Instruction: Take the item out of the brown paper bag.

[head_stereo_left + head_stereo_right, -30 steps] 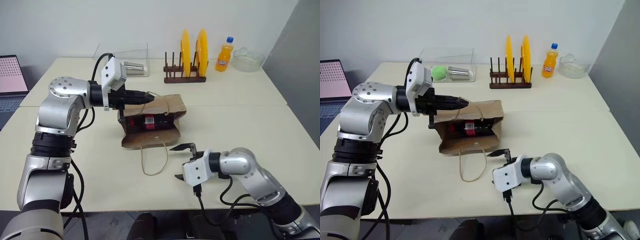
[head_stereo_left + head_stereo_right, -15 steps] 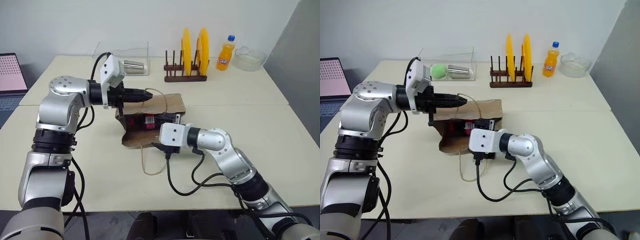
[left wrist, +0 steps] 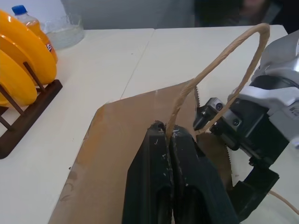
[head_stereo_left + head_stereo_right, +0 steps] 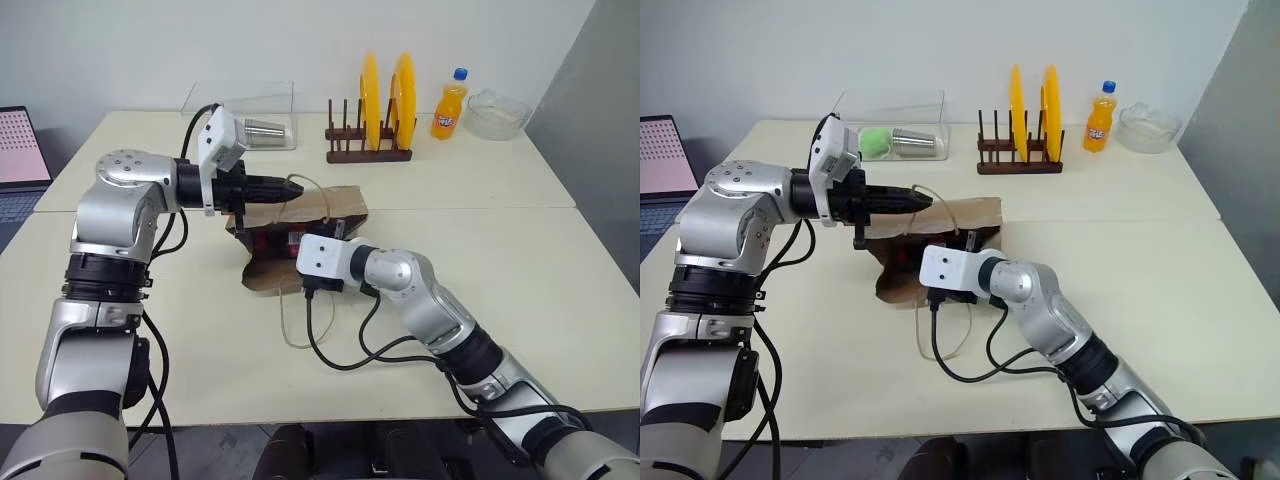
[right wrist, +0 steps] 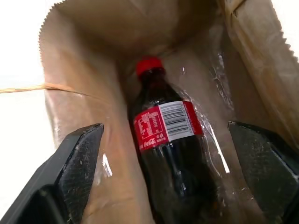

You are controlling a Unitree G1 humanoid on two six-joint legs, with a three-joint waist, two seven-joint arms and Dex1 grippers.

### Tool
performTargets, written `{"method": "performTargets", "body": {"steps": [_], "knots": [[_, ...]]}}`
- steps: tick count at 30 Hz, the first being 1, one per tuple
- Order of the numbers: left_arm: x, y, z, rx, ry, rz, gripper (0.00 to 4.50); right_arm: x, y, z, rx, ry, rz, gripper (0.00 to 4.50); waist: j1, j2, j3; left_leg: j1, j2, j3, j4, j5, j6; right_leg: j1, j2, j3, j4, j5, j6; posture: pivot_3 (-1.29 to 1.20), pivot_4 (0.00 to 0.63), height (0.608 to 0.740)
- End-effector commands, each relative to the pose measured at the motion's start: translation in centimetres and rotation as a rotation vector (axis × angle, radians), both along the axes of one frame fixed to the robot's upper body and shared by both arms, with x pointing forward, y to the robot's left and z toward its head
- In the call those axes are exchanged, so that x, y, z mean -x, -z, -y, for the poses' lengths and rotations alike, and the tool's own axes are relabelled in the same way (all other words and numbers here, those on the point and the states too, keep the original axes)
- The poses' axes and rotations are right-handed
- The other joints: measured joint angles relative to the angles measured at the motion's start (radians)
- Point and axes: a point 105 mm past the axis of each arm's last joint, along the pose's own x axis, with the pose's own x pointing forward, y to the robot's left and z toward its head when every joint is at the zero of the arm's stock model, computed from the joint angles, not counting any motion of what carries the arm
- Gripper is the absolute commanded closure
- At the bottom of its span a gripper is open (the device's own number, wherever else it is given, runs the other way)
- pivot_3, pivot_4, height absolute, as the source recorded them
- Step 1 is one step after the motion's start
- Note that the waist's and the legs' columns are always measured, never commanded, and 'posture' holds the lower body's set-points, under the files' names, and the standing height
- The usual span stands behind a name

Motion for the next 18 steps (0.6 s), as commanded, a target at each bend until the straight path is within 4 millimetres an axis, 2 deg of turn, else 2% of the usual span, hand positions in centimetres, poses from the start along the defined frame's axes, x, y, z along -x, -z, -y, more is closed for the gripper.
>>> {"method": "performTargets", "body": {"steps": [1,9,18], "knots": [[0.3,-1.9,-0.2,0.017,0.004,0.057,4.50,-0.8,-1.1,-0.8,0.049,0.026,0.123,0.02,-0.001,0.000,0.000,0.000,0.000,0.000,0.000,0.000,0.000,0.000,0.000,0.000,0.000,0.000,0.000,0.00,0.150,0.740],[0.2,-2.0,-0.2,0.023,0.003,0.056,4.50,-2.7,0.3,-1.2,0.273,0.028,0.268,0.02,-0.002,0.000,0.000,0.000,0.000,0.000,0.000,0.000,0.000,0.000,0.000,0.000,0.000,0.000,0.000,0.00,0.150,0.740],[0.2,-2.2,0.2,0.025,0.016,0.058,4.50,-3.7,1.2,-1.7,0.374,0.018,0.257,0.02,-0.002,0.000,0.000,0.000,0.000,0.000,0.000,0.000,0.000,0.000,0.000,0.000,0.001,0.000,0.000,0.00,0.150,0.740]]}}
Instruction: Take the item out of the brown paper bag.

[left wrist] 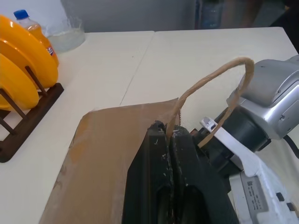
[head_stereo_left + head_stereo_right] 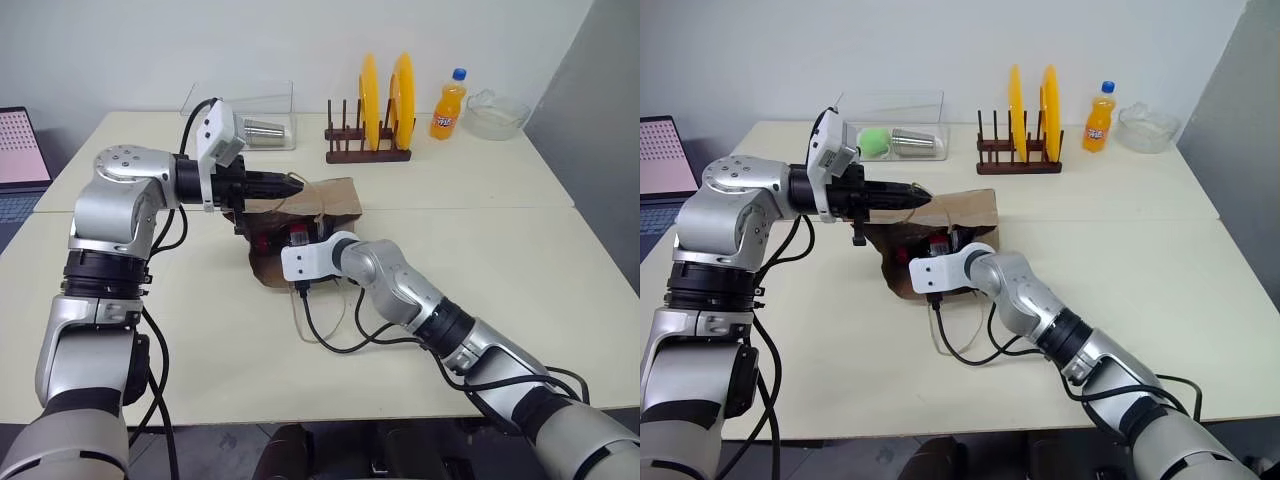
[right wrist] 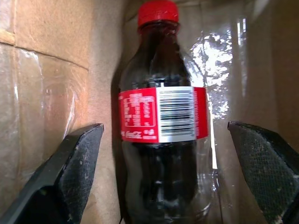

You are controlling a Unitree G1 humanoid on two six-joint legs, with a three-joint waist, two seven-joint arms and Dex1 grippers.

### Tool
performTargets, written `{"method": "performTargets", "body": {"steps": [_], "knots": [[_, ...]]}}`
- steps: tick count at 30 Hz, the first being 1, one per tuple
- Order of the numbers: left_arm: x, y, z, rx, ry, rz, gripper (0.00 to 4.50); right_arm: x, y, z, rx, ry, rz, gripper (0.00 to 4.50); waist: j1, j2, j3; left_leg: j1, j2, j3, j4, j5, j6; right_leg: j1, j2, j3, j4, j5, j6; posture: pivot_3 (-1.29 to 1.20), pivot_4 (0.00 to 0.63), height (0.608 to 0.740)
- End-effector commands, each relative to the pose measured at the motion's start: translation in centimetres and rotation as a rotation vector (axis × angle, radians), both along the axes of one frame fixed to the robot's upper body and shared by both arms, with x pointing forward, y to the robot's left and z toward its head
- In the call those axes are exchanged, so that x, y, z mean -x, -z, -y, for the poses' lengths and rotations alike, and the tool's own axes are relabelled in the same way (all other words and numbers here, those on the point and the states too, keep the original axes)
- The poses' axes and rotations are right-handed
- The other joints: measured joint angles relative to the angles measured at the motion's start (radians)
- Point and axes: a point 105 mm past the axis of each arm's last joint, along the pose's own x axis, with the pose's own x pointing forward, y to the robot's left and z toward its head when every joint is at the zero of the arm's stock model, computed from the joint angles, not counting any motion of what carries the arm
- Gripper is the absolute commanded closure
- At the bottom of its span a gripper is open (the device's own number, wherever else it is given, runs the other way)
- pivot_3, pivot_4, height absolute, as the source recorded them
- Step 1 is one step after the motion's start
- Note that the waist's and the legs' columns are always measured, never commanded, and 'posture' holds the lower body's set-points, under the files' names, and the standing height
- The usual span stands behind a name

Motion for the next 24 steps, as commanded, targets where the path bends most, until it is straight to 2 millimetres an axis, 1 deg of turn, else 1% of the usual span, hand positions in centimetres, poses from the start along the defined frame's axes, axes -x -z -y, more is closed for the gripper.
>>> {"method": "performTargets", "body": {"steps": [1,8,10,13,17,20,24], "knots": [[0.3,-1.7,0.2,0.021,0.019,0.052,4.50,-0.6,-0.6,-0.6,0.036,-0.001,0.043,0.02,0.000,0.000,0.000,0.000,0.000,0.000,0.000,0.000,0.000,0.000,0.000,0.000,0.000,0.000,0.000,0.00,0.150,0.740],[0.5,-1.8,0.4,0.029,0.027,0.051,4.50,-2.0,0.3,-0.9,0.065,0.037,0.045,0.02,-0.001,0.000,0.000,0.000,0.000,0.000,0.000,0.000,0.000,0.000,0.000,0.000,0.001,0.000,0.000,0.00,0.150,0.740],[0.5,-1.8,0.4,0.032,0.025,0.051,4.50,-2.0,0.1,-1.0,0.049,0.033,0.049,0.02,-0.001,0.000,0.000,0.000,0.000,0.000,0.000,0.000,0.000,0.000,0.000,0.000,0.001,0.000,0.000,0.00,0.150,0.740],[0.4,-1.9,0.2,0.036,0.008,0.052,4.50,-1.3,-0.6,-1.3,0.024,-0.002,0.068,0.02,-0.001,0.000,0.000,0.000,0.000,0.000,0.000,0.000,0.000,0.000,0.000,0.000,0.001,0.000,0.000,0.00,0.150,0.740],[0.1,-1.9,0.0,0.040,-0.011,0.056,4.50,0.3,-1.4,-1.6,-0.004,-0.054,0.063,0.02,-0.001,0.000,0.000,0.000,0.000,0.000,0.000,0.000,0.000,-0.001,0.000,0.000,0.001,0.000,0.000,0.00,0.150,0.740],[-0.3,-2.2,-0.1,0.057,-0.033,0.062,4.50,1.5,-1.4,-1.9,-0.006,-0.085,0.052,0.02,-0.002,0.000,0.000,0.000,0.000,0.000,0.000,0.000,0.000,-0.001,0.000,0.000,0.001,0.000,0.000,0.00,0.150,0.740],[-1.1,-3.0,-0.3,0.103,-0.080,0.072,4.50,2.2,-0.7,-2.0,-0.009,-0.085,0.017,0.02,-0.001,0.000,0.000,0.000,0.000,-0.001,-0.001,0.000,-0.001,-0.001,0.000,0.000,0.001,0.000,0.000,0.00,0.150,0.740]]}}
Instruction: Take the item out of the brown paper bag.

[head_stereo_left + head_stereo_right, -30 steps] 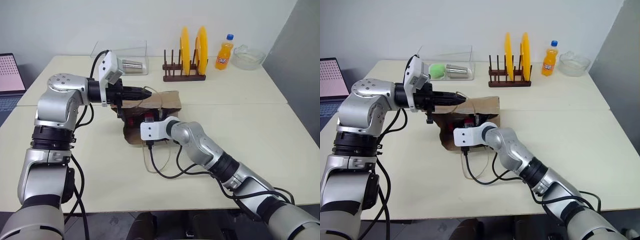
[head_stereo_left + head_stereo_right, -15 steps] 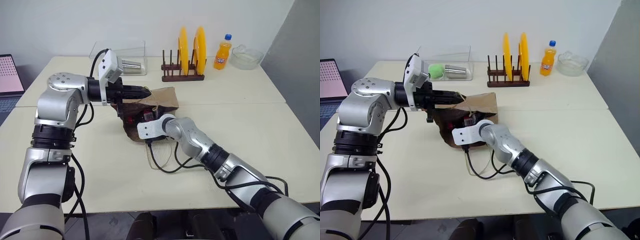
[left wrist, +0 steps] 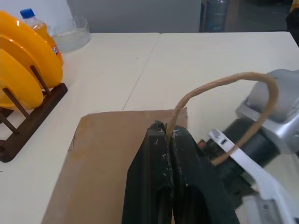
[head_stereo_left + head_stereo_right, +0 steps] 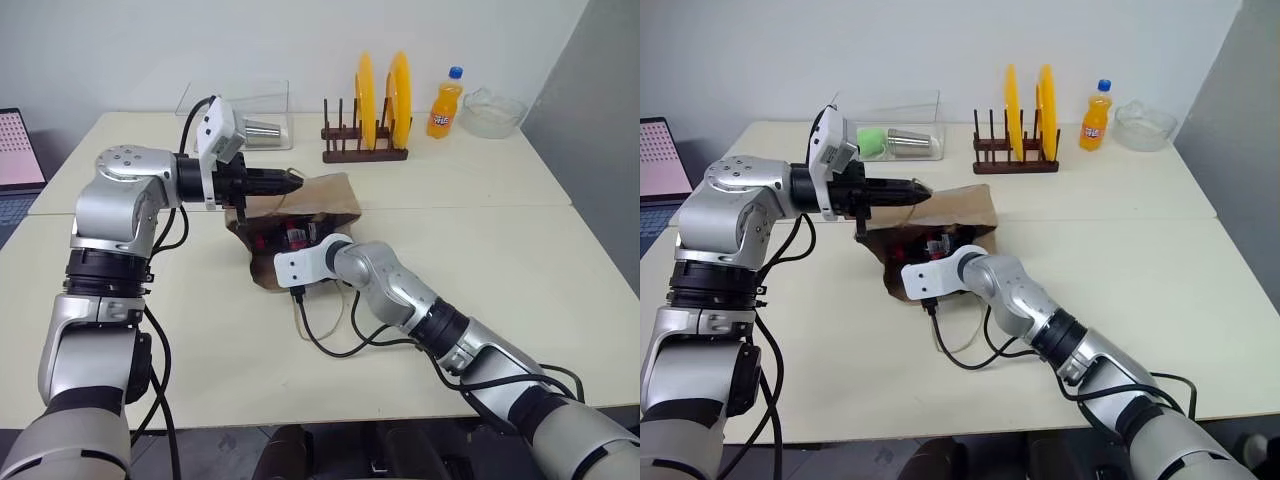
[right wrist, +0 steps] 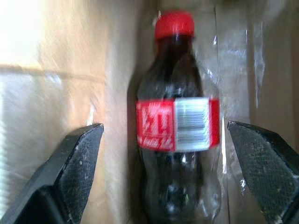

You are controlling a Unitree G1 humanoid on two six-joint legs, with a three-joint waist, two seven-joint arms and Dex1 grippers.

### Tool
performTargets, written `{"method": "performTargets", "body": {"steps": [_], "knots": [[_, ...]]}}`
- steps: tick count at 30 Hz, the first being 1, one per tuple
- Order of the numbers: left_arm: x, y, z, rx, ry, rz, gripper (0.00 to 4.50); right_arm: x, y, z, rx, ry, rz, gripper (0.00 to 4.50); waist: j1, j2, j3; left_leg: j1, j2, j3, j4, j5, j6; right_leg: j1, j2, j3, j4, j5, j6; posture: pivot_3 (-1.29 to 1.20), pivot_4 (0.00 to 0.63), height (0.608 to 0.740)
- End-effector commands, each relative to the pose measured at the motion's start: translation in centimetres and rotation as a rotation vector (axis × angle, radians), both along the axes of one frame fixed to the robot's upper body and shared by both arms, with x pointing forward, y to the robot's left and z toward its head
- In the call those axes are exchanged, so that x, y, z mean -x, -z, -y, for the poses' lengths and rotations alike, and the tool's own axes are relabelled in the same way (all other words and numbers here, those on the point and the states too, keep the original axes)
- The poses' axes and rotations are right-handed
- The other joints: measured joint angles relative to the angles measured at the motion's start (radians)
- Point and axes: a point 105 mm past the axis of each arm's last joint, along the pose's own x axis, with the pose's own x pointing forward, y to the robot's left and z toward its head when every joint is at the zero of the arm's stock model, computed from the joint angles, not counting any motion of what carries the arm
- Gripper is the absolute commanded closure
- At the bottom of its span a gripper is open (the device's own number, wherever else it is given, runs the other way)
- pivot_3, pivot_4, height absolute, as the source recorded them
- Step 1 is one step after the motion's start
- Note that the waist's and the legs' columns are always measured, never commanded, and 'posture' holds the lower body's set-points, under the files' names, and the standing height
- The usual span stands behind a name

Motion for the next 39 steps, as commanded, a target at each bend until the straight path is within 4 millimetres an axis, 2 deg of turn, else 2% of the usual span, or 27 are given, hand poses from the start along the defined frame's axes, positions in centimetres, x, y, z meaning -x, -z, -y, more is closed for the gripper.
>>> {"method": "performTargets", "body": {"steps": [1,5,8,14,20,23,30,33,36,39], "knots": [[-0.5,-2.8,-0.4,0.066,-0.040,0.079,4.50,0.8,-0.7,-0.5,-0.019,-0.016,0.008,0.02,0.001,0.000,0.000,0.000,0.000,0.000,0.000,0.000,0.000,0.000,0.000,0.000,0.000,0.000,0.000,0.00,0.150,0.740],[-0.7,-3.7,-0.4,0.098,-0.050,0.085,4.50,0.7,0.1,0.0,-0.021,0.012,-0.012,0.02,0.001,0.000,0.000,0.000,0.000,0.000,0.000,0.000,0.000,0.000,0.000,0.000,0.000,0.000,0.000,0.00,0.150,0.740],[-0.4,-3.7,-0.2,0.093,-0.031,0.080,4.50,0.3,0.1,0.1,-0.020,0.023,-0.001,0.02,0.001,0.000,0.000,0.000,0.000,0.000,0.000,0.000,0.000,0.000,0.000,0.000,0.000,0.000,0.000,0.00,0.150,0.740],[0.9,-3.0,0.3,0.056,0.038,0.053,4.50,-2.0,-1.4,0.5,-0.006,0.063,0.070,0.02,0.000,0.000,0.000,0.000,0.000,0.000,0.000,0.001,-0.001,0.000,0.000,0.000,0.000,0.000,0.000,0.00,0.150,0.740],[1.2,-3.0,0.6,0.058,0.047,0.051,4.50,-3.9,-0.4,1.2,0.116,0.063,0.073,0.02,-0.001,0.000,0.000,0.000,0.000,0.000,0.000,0.001,-0.001,0.000,0.000,0.000,-0.001,0.000,0.000,0.00,0.150,0.740],[1.3,-3.1,0.7,0.059,0.052,0.052,4.50,-4.4,0.2,1.1,0.163,0.049,0.078,0.02,-0.001,0.000,0.000,0.000,0.000,0.001,0.000,0.001,-0.001,0.000,0.000,0.001,-0.001,0.000,0.000,0.00,0.150,0.740],[1.4,-3.2,0.8,0.062,0.058,0.050,4.50,-4.8,-0.1,-0.2,0.147,0.045,0.082,0.02,-0.002,0.000,0.000,0.001,0.000,0.001,0.000,0.001,-0.001,0.000,0.000,0.001,0.001,0.000,0.000,0.00,0.150,0.740],[1.4,-3.2,0.8,0.061,0.057,0.049,4.50,-4.7,0.3,-0.2,0.146,0.044,0.065,0.54,-0.002,0.000,0.000,0.001,0.000,0.001,0.000,0.001,-0.001,0.000,0.000,0.001,0.001,0.000,0.000,0.00,0.150,0.740],[1.5,-3.1,0.7,0.056,0.055,0.050,4.50,-4.7,0.6,-0.1,0.138,0.048,0.051,1.37,-0.002,0.000,0.000,0.001,0.000,0.001,0.000,0.001,-0.001,0.000,0.000,0.001,0.002,0.000,0.000,0.00,0.150,0.740],[1.4,-3.1,0.6,0.052,0.051,0.052,4.50,-4.8,0.4,0.0,0.121,0.047,0.055,1.38,-0.002,0.000,0.000,0.001,0.000,0.001,0.000,0.001,-0.001,0.000,0.000,0.001,0.003,0.000,0.000,0.00,0.150,0.740]]}}
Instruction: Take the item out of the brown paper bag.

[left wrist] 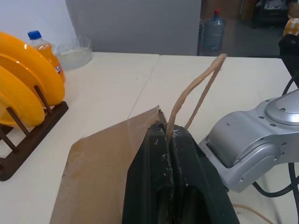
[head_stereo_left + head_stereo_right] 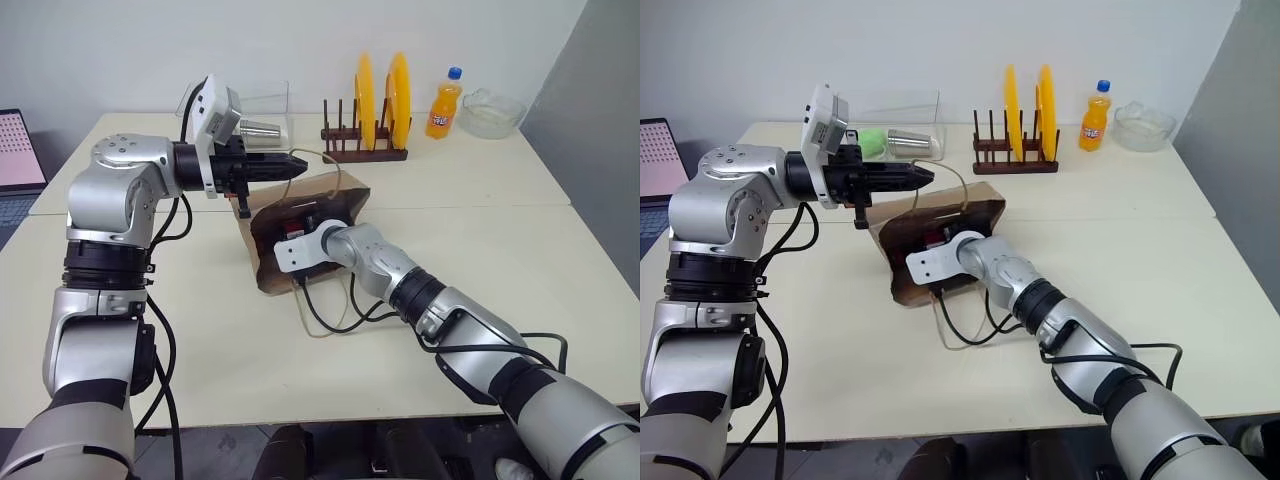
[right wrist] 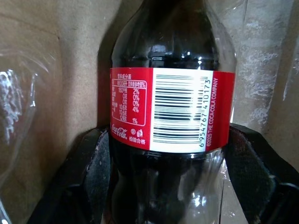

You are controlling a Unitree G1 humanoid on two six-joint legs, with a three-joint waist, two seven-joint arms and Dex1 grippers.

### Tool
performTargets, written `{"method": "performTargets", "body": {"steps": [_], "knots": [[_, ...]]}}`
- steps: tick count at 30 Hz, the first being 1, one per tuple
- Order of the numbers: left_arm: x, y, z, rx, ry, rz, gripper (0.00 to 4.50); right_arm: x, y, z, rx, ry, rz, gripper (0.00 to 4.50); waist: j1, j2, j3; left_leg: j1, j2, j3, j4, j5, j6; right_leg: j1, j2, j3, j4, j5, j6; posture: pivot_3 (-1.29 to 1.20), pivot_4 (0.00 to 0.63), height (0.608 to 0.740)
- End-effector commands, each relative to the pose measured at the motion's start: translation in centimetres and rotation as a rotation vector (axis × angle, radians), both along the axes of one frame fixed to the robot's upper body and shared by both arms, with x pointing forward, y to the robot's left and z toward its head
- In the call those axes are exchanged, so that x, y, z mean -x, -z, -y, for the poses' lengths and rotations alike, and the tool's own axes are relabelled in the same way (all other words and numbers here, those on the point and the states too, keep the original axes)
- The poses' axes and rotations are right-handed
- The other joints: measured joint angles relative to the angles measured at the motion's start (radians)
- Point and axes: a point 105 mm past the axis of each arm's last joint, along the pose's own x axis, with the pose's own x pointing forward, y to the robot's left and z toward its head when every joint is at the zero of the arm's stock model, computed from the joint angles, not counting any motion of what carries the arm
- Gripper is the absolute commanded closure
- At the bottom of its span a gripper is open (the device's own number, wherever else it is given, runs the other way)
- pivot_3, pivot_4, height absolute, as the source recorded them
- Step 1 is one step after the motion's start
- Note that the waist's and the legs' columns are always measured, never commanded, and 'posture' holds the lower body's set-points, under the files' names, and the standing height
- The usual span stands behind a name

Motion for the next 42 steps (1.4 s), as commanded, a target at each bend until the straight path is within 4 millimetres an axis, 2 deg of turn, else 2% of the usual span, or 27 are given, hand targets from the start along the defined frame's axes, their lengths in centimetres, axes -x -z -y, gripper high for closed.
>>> {"method": "performTargets", "body": {"steps": [1,8,26,37,42], "knots": [[0.6,-1.5,-0.1,-0.002,0.016,0.068,4.50,0.1,-0.5,-0.2,-0.036,-0.011,0.002,1.38,0.000,0.000,0.000,0.000,0.000,0.000,0.000,0.000,0.000,0.000,0.000,0.000,0.000,0.000,0.000,0.00,0.150,0.740],[0.1,-1.2,-0.5,-0.020,-0.007,0.086,4.50,1.2,-2.8,-0.5,-0.117,-0.066,0.017,1.38,0.001,0.000,0.000,-0.001,0.000,0.000,0.000,0.000,0.000,0.000,0.000,0.000,-0.001,0.000,0.000,0.00,0.150,0.740],[-0.5,-0.7,-0.2,-0.049,-0.010,0.122,4.50,5.2,-6.1,-0.1,-0.200,-0.139,-0.012,1.38,0.003,0.000,0.000,-0.003,0.000,0.000,0.000,0.000,0.000,-0.001,0.000,0.000,-0.004,0.000,0.000,0.00,0.150,0.740],[-1.1,-0.6,0.1,-0.048,-0.010,0.145,4.50,5.6,-8.0,2.1,-0.285,-0.064,-0.056,1.38,0.004,0.000,0.000,-0.003,0.000,0.000,0.000,0.000,0.000,-0.001,0.000,-0.001,-0.003,0.000,0.000,0.00,0.150,0.740],[-1.2,-0.7,0.2,-0.041,-0.011,0.156,4.50,6.0,-8.8,2.2,-0.352,-0.049,-0.113,1.38,0.003,0.000,0.000,-0.003,0.000,0.000,0.000,0.000,0.000,-0.001,0.000,-0.001,-0.004,0.000,0.000,0.00,0.150,0.740]]}}
